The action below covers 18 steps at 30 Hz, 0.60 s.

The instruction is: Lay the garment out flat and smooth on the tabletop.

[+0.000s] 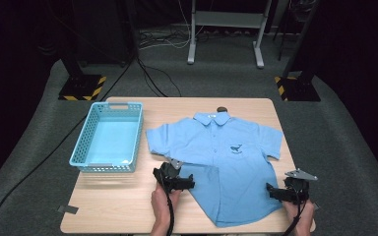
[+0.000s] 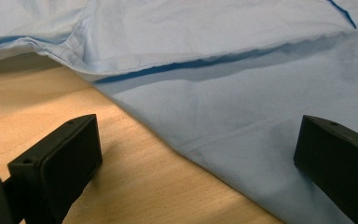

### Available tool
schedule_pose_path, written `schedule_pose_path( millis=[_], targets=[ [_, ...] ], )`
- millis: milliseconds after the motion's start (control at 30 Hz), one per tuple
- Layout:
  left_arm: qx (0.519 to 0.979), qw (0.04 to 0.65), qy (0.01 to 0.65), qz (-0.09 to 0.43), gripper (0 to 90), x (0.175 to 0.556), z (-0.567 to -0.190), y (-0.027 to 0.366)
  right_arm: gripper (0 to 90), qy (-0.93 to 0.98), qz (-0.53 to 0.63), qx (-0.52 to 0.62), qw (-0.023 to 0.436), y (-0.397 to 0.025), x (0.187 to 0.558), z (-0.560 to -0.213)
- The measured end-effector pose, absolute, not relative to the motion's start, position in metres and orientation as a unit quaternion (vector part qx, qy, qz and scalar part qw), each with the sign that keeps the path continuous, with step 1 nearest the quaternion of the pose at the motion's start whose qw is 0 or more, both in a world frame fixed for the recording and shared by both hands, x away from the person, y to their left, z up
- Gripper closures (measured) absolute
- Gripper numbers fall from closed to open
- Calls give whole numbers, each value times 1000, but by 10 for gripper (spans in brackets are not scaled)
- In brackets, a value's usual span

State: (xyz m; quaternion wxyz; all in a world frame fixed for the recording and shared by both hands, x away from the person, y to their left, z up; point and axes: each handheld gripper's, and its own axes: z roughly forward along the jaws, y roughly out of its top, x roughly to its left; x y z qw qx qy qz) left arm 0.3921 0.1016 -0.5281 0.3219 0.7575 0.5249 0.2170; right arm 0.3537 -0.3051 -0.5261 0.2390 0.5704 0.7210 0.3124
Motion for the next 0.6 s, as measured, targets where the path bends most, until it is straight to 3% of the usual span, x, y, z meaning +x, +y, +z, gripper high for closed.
schedule_pose_path(
  millis=[600],
  targets=[
    [752, 344, 515, 227, 12, 385, -521, 101, 54, 715, 312, 574, 249, -304, 353, -527]
  ],
)
